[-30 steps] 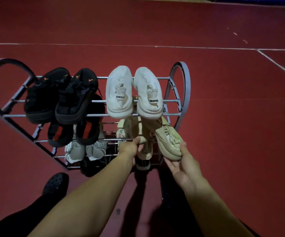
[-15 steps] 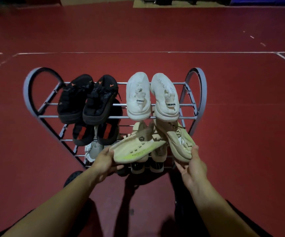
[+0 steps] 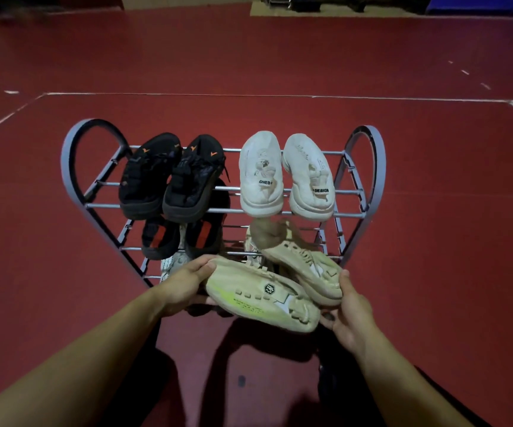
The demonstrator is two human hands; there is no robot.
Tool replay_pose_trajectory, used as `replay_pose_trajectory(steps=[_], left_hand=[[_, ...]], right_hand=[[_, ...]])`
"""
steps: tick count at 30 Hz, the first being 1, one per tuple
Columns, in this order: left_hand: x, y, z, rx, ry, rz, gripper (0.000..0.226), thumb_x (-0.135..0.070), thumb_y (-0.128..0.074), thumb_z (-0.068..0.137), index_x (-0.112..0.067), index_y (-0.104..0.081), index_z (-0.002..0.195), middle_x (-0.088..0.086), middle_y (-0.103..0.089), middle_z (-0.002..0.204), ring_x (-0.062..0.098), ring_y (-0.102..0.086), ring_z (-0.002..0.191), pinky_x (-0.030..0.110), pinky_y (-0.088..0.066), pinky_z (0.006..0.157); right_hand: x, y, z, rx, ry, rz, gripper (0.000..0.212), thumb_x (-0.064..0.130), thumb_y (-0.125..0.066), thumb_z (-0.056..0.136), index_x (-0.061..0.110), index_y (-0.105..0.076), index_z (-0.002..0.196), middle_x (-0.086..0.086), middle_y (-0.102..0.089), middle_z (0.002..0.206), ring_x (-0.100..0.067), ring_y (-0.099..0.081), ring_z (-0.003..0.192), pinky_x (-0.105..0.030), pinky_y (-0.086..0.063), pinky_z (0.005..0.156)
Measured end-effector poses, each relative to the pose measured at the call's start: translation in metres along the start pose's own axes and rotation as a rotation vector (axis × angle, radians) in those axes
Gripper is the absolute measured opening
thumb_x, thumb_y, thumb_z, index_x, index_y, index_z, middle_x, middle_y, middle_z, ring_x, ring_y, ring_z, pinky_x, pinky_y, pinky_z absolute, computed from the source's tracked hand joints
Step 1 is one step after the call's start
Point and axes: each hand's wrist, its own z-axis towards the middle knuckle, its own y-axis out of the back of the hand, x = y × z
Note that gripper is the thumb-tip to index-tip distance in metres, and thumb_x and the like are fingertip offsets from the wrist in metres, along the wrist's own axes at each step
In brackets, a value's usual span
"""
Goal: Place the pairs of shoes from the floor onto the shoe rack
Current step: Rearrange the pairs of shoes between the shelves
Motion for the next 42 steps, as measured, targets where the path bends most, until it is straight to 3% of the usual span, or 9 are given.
replay_pose_trajectory(steps=[5,10,17,20,22,25,29,35,42], left_hand=[[0.006,-0.025,0.015,-0.258,-0.108,-0.013,0.028,-0.029,-0.05,0.104,-0.011,-0.06,0.121,0.011,-0.068,0.108,0.022,-0.067,0.091,0.041,-0.061,0.075],[0.019,-0.062,0.031,-0.32,-0.107,-0.493,0.028,-0.01,-0.054,0.101,0.002,-0.059,0.126,0.019,-0.071,0.114,0.02,-0.073,0.084,0.029,-0.059,0.066],[0.055,-0.12,0.008,-0.171,0.057,-0.537,0.087,-0.014,-0.068,0.092,-0.059,-0.013,0.143,0.003,-0.064,0.131,0.032,-0.069,0.109,0.061,-0.056,0.084],[0.071,-0.139,0.002,-0.21,0.011,-0.483,0.103,-0.004,-0.064,0.093,-0.045,0.009,0.153,-0.007,-0.06,0.134,0.023,-0.067,0.112,0.054,-0.052,0.098],[0.075,-0.149,0.001,-0.342,-0.051,-0.355,0.069,-0.008,-0.061,0.096,-0.017,-0.021,0.151,-0.03,-0.046,0.13,0.009,-0.066,0.102,0.049,-0.054,0.098],[0.071,-0.148,0.003,-0.476,-0.113,-0.277,0.025,-0.016,-0.06,0.098,-0.024,-0.047,0.118,-0.01,-0.033,0.148,0.013,-0.061,0.109,0.046,-0.052,0.101],[0.053,-0.135,0.012,-0.463,-0.157,-0.313,0.048,-0.015,-0.058,0.1,-0.022,-0.036,0.141,0.004,-0.057,0.137,0.019,-0.061,0.115,0.037,-0.051,0.096],[0.011,-0.118,0.038,-0.497,-0.204,-0.242,0.043,-0.011,-0.054,0.101,-0.014,-0.048,0.144,0.003,-0.06,0.129,0.019,-0.059,0.117,0.038,-0.046,0.107],[-0.025,-0.106,0.081,-0.63,-0.208,-0.057,0.019,-0.012,-0.055,0.097,-0.015,-0.069,0.11,0.005,-0.072,0.104,0.024,-0.068,0.1,0.043,-0.053,0.099]], right_hand=[[-0.011,0.002,0.003,-0.042,-0.065,-0.054,0.05,0.06,-0.055,0.091,0.017,-0.069,0.112,-0.006,-0.076,0.104,-0.028,-0.07,0.099,-0.051,-0.054,0.092],[-0.017,-0.002,0.003,-0.045,-0.083,-0.023,0.051,0.063,-0.052,0.092,0.021,-0.067,0.115,-0.004,-0.075,0.109,-0.029,-0.068,0.104,-0.05,-0.053,0.091],[-0.025,-0.01,0.001,-0.114,-0.086,0.054,0.048,0.059,-0.048,0.095,0.019,-0.065,0.115,-0.004,-0.072,0.11,-0.026,-0.068,0.102,-0.046,-0.056,0.087],[-0.026,-0.014,0.002,-0.127,-0.09,0.081,0.049,0.06,-0.048,0.095,0.019,-0.064,0.116,-0.005,-0.071,0.112,-0.027,-0.067,0.103,-0.047,-0.056,0.087],[-0.027,-0.016,0.004,-0.116,-0.1,0.093,0.051,0.062,-0.048,0.094,0.019,-0.065,0.117,-0.005,-0.071,0.115,-0.028,-0.066,0.106,-0.045,-0.057,0.081],[-0.032,-0.022,0.002,-0.075,-0.109,0.165,0.051,0.062,-0.051,0.092,0.021,-0.065,0.118,-0.003,-0.07,0.117,-0.028,-0.064,0.11,-0.049,-0.054,0.09],[-0.024,-0.034,0.003,-0.039,-0.09,0.325,0.039,0.054,-0.057,0.094,0.02,-0.064,0.11,-0.001,-0.066,0.118,-0.021,-0.061,0.112,-0.04,-0.047,0.101],[-0.006,-0.056,0.015,0.037,-0.048,0.515,0.028,0.037,-0.059,0.097,0.014,-0.066,0.112,-0.006,-0.071,0.112,-0.019,-0.067,0.1,-0.031,-0.055,0.078],[0.007,-0.067,0.054,-0.016,0.097,0.38,0.016,0.019,-0.056,0.101,0.009,-0.067,0.095,-0.008,-0.071,0.098,-0.019,-0.069,0.091,-0.041,-0.052,0.1]])
